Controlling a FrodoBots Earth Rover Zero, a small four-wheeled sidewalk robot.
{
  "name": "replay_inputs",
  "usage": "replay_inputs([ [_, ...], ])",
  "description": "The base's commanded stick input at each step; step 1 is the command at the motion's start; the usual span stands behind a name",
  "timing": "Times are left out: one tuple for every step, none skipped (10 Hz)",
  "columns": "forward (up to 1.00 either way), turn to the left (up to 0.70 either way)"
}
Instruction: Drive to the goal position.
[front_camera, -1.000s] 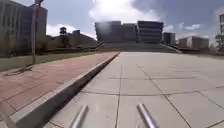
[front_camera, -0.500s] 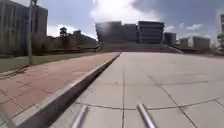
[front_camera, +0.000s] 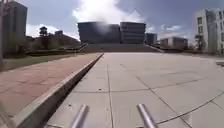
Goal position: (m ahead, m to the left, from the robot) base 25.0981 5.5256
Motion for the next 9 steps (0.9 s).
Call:
replay_inputs([
  [0.7,0.0],
  [0.7,0.0],
  [0.7,0.0],
  [0.7,0.0],
  [0.7,0.0],
  [0.7,0.0],
  [0.7,0.0],
  [0.7,0.0],
  [0.7,0.0],
])
